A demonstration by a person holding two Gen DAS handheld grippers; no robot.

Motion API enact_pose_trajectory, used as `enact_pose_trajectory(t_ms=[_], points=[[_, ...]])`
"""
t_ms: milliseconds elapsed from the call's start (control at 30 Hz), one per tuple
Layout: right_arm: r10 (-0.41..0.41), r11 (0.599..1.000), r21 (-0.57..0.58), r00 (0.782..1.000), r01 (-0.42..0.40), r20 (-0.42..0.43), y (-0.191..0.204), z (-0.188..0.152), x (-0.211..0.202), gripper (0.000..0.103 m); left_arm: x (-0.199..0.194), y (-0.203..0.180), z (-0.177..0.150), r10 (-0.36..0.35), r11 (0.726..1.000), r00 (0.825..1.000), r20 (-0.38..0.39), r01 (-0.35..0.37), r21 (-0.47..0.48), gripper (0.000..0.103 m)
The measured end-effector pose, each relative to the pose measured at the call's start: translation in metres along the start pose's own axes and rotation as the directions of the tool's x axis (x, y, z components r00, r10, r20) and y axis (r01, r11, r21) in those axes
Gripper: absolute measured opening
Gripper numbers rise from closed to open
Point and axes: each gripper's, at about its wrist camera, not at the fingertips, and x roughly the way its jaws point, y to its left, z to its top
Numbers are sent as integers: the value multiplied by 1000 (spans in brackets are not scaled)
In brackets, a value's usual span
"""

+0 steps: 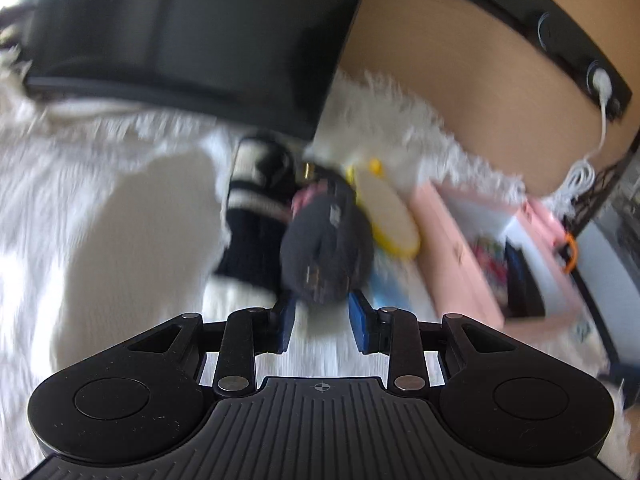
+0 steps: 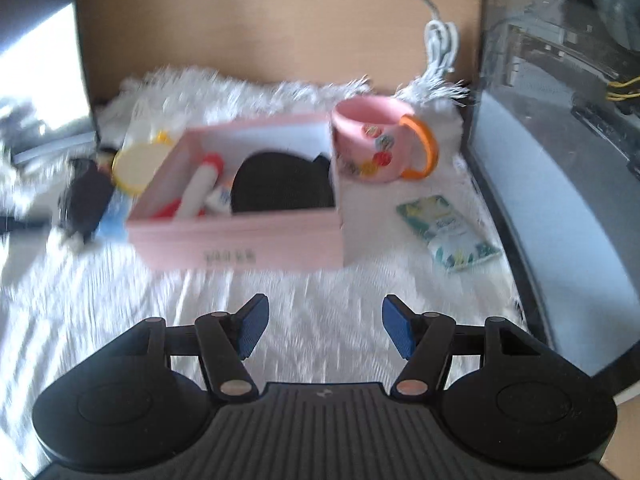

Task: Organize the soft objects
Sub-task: 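Lower the black pouch into the pink box and open the right tool, then grasp the black plush cat with the left tool, then grasp the yellow-rimmed mesh pad with the right tool while the left tool holds the cat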

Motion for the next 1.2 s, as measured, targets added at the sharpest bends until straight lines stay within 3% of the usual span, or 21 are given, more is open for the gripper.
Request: enact_pose_trajectory(t_ms=[133, 200, 267, 333, 433, 533, 667, 800, 967, 1067, 1200], points=[[-13, 994, -106, 1000, 13, 0, 20, -10, 2, 64, 22, -8, 33, 6, 999, 1000, -1, -6, 32, 32], [-9, 993, -117, 1000, 9, 0, 25, -12, 1, 65, 41, -13, 44, 17, 998, 999, -48, -15, 53, 34], [6, 994, -114, 1000, -6, -6, 28, -14, 3, 65, 57, -18, 49, 55, 995, 996, -76, -48, 91, 40], [10, 993, -114, 1000, -11, -15, 30, -17, 4, 66, 70, -21, 51, 54, 992, 991, -123, -39, 119, 58], [17, 991, -130, 999, -22, -39, 33, -21, 9, 66, 95, -14, 48, 28, 997, 972, -233, -10, 77, 75], [-2, 987, -162, 1000, -2, -22, 38, -24, 7, 66, 103, -14, 44, 27, 998, 974, -226, -12, 65, 73], [-1, 978, -208, 1000, 4, 11, 45, -21, 3, 66, 93, -18, 35, 17, 995, 984, -180, 0, 97, 71], [-7, 954, -300, 998, 26, 63, 62, -6, 7, 66, 73, -5, 19, -59, 998, 983, -174, 63, 19, 70], [30, 899, -438, 991, 30, 129, 104, 25, 21, 66, 22, 10, -11, -63, 995, 988, -138, 52, -80, 69], [93, 866, -501, 986, -10, 141, 137, 49, 36, 66, -9, 16, -30, -41, 993, 992, -119, 28, -111, 69], [127, 798, -603, 980, -9, 153, 193, 76, 68, 63, -35, 29, -54, -38, 986, 991, -130, 16, -168, 69]])
